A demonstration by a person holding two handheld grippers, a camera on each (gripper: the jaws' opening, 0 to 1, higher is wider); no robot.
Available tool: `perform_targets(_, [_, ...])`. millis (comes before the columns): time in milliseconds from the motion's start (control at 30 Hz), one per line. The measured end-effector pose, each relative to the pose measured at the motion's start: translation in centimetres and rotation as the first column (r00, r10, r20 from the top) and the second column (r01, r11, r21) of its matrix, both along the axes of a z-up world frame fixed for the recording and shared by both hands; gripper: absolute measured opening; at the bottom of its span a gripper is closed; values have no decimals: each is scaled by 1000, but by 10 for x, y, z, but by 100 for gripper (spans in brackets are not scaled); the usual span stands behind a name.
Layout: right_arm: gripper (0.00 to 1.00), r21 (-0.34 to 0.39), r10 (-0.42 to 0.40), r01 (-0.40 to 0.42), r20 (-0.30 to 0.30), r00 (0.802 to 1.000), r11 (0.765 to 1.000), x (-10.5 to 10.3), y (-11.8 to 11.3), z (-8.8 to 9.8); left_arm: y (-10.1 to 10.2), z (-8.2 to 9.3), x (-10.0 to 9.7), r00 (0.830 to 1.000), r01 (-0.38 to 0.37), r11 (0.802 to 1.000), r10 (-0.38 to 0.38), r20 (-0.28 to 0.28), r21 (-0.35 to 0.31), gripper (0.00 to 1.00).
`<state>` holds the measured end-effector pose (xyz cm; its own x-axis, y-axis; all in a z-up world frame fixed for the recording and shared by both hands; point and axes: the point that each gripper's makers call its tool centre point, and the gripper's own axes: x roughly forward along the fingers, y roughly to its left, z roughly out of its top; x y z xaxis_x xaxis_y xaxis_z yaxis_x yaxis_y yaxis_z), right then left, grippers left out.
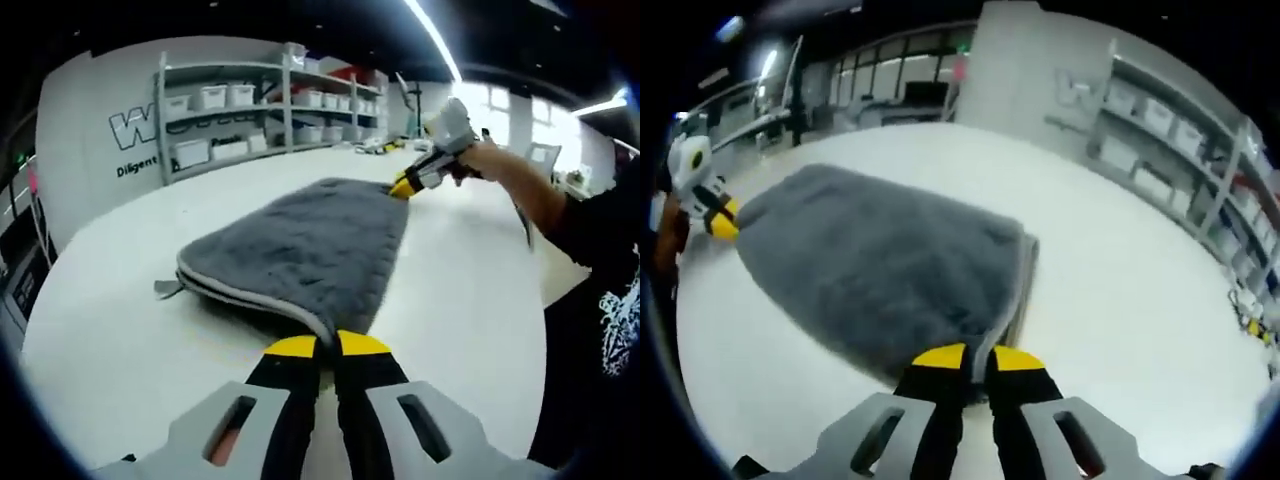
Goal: Open the folded towel by lifting each exposed corner and separating the folded layers until the towel lies flat within the target outline without major curled edges
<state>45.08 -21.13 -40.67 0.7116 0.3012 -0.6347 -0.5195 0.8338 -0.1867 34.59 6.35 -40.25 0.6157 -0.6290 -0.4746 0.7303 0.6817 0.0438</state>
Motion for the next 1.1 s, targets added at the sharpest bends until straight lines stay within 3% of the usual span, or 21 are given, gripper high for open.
perform_targets(233, [1,35,15,-11,-94,995,999,24,0,-5,-19,-1,-16,997,70,998,-70,13,6,4])
perform_targets(467, [0,-94,48,-58,-110,993,994,46,8,-8,-34,-1,-24,995,95,995,-94,21,-37,3])
perform_targets(533, [0,-125,64,-77,-109,992,989,51,10,-8,-37,0,-25,992,115,993,-113,48,-36,3])
perform_targets(633, [0,-140,94,-110,-116,989,984,57,13,-8,-43,1,-28,984,156,988,-153,95,-23,3])
perform_targets(733, [0,-139,122,-140,-132,984,980,63,14,-8,-47,1,-31,980,174,985,-171,106,-21,3])
perform_targets(833, [0,-154,161,-182,-140,977,971,67,18,-8,-49,2,-31,981,176,983,-171,95,-49,3])
perform_targets(867, [0,-172,173,-197,-147,974,965,68,18,-9,-48,7,-26,991,115,987,-106,79,-112,3])
perform_targets(900, [0,-198,195,-226,-161,967,954,69,19,-9,-48,6,-28,986,146,986,-139,89,-84,3])
perform_targets(967, [0,-239,206,-247,-184,961,939,70,21,-9,-48,8,-27,990,122,988,-114,85,-95,3])
perform_targets(1100, [0,-282,221,-273,-204,954,920,79,27,-10,-57,9,-34,982,158,985,-150,113,-69,2])
